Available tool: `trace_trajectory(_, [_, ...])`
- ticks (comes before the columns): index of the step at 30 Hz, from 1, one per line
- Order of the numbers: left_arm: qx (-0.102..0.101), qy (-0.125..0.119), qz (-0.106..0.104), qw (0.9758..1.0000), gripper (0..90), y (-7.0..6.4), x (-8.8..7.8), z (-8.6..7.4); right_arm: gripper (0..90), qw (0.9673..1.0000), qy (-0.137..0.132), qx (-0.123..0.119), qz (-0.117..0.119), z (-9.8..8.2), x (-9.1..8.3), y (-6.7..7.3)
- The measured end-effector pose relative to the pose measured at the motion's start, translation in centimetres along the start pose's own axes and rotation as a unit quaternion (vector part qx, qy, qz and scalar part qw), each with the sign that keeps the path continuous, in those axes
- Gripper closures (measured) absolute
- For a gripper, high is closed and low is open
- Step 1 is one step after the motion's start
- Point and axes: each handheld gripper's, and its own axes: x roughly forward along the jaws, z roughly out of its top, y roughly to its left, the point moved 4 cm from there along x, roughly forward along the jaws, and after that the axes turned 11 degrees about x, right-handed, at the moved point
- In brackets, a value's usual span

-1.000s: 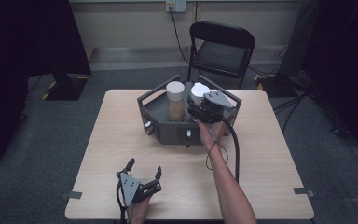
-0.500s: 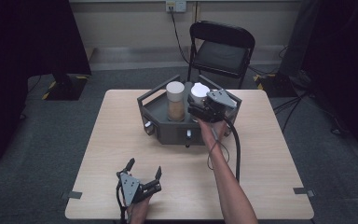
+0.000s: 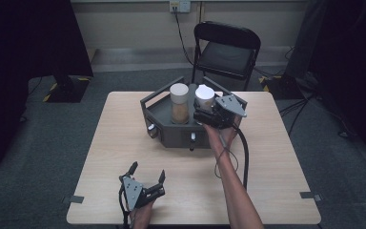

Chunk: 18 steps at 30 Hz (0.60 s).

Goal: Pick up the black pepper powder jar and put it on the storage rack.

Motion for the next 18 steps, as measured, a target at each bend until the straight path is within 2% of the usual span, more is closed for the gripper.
trace_trajectory(2, [0.000, 0.001, 0.001, 1.0000, 1.4, 0.0, 0.0, 0.0, 0.0, 1.0000, -0.004, 0.005, 0.003, -0.3, -0.7, -0.1])
trace_trajectory(10, [0.000, 0.000, 0.001, 1.0000, 1.4, 0.0, 0.0, 0.0, 0.0, 0.9998, -0.010, -0.010, 0.011, -0.6, -2.4, 0.0])
trace_trajectory(14, [0.000, 0.000, 0.001, 1.0000, 1.4, 0.0, 0.0, 0.0, 0.0, 0.9998, -0.018, -0.005, 0.012, -0.7, -3.1, 0.1])
trace_trajectory(18, [0.000, 0.000, 0.001, 1.0000, 1.4, 0.0, 0.0, 0.0, 0.0, 0.9995, -0.023, -0.018, 0.010, -1.0, -3.8, 0.3])
